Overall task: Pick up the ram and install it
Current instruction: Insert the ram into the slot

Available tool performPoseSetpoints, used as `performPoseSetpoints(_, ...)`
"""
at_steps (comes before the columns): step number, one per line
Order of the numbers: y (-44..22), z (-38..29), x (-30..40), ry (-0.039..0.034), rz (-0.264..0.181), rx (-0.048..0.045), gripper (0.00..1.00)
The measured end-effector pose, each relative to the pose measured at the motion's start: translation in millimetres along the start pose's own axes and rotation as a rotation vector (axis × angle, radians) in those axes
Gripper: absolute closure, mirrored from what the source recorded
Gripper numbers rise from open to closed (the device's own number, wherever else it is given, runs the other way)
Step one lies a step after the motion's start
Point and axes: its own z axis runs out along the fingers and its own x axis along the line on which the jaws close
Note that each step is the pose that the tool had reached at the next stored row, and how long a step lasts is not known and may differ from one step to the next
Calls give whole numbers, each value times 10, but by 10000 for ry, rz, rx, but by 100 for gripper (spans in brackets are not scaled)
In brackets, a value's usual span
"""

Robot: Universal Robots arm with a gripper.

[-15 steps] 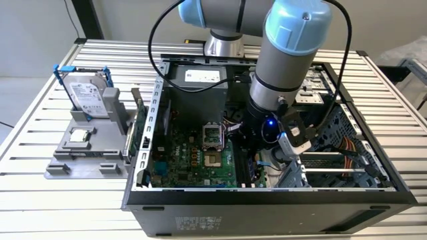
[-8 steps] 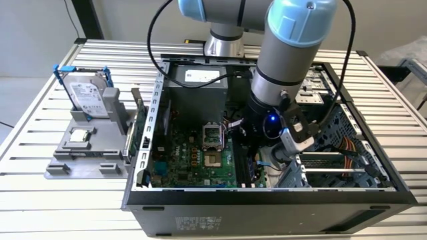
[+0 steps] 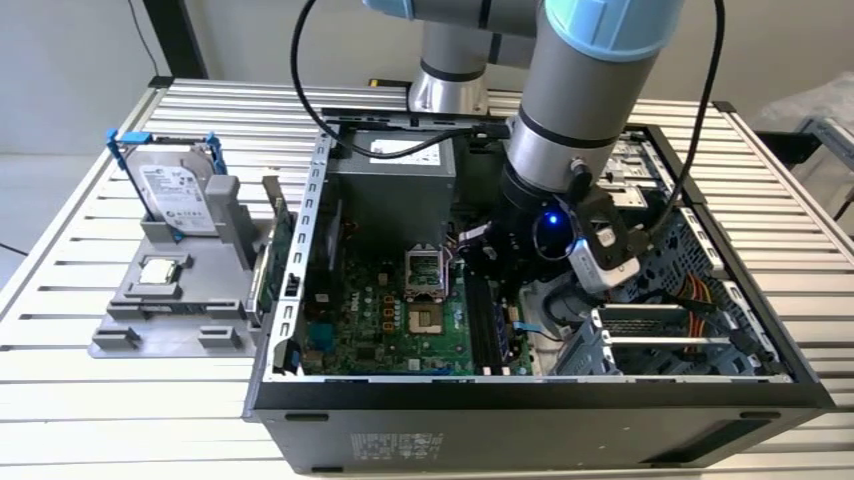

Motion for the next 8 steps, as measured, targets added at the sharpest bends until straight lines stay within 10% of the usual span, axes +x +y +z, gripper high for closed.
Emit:
performPoseSetpoints(1, 0, 0, 0, 0, 0, 1, 0)
performPoseSetpoints(2, 0, 0, 0, 1, 0, 2, 100)
performPoseSetpoints(8, -1, -2, 0, 1, 0, 8, 100)
